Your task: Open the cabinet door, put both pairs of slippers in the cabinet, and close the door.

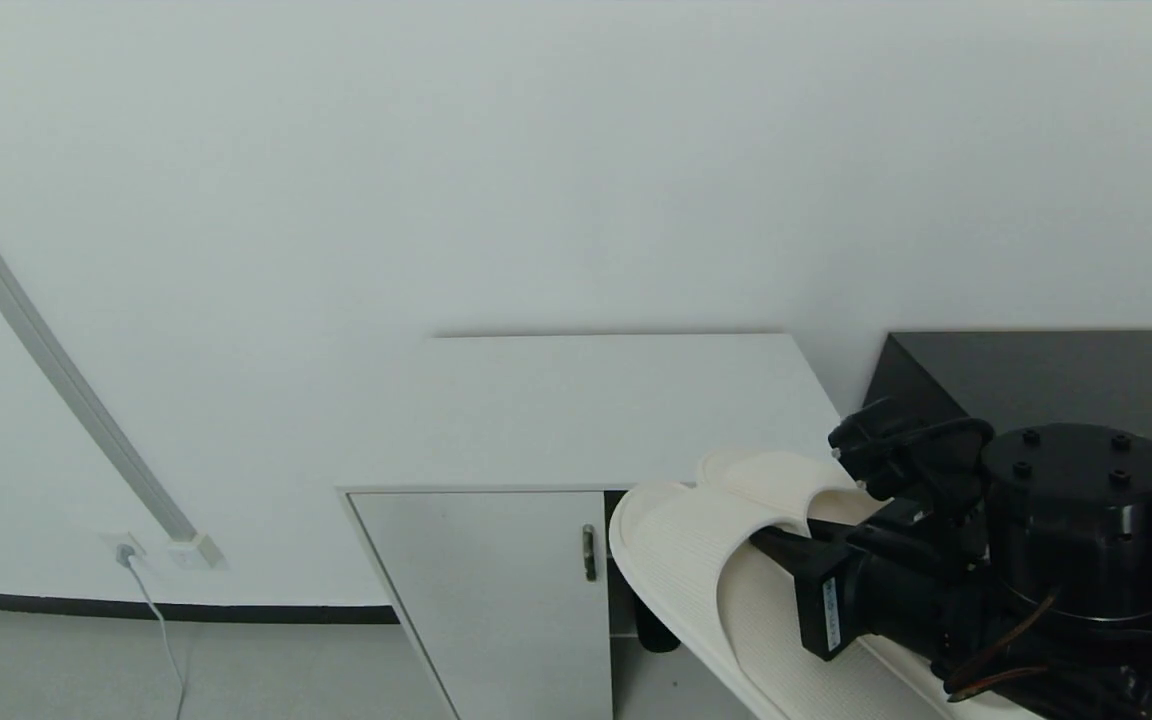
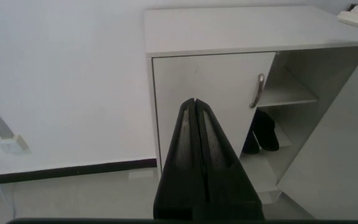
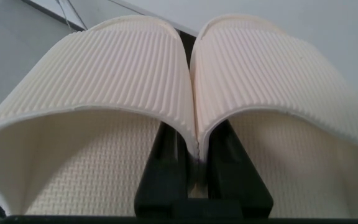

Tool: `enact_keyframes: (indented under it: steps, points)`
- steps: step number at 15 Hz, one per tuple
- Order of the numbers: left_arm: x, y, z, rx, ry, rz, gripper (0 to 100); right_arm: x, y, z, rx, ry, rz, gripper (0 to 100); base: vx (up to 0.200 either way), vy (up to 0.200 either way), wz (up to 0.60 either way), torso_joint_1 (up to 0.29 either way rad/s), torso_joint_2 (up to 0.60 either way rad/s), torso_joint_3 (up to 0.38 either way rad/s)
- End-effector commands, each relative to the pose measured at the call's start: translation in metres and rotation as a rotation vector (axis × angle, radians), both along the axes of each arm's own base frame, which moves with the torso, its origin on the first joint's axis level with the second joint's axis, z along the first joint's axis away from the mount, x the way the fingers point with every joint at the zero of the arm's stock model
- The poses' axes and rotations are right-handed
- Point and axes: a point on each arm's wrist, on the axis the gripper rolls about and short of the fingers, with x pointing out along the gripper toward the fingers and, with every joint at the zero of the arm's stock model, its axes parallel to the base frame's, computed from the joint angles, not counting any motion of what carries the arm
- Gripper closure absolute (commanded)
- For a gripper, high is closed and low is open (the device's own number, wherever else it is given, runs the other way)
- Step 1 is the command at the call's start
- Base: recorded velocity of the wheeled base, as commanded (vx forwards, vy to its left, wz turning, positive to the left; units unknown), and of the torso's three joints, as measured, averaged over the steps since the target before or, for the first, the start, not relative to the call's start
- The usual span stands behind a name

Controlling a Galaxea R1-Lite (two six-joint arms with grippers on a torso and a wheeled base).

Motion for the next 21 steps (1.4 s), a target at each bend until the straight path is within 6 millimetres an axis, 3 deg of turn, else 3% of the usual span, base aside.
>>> enact_keyframes:
  steps: [1, 21]
  points:
    - [0.0, 0.0, 0.0, 0.0, 0.0, 0.001, 100, -0.0004, 0.0008, -0.0015, -0.005, 0.003, 0.001, 100, 0.0, 0.0, 0.0, 0.0, 0.0, 0.0]
    - [0.0, 0.0, 0.0, -0.003, 0.0, -0.001, 100, -0.0035, 0.0024, -0.004, -0.015, 0.008, 0.01, 100, 0.0, 0.0, 0.0, -0.013, 0.03, 0.016]
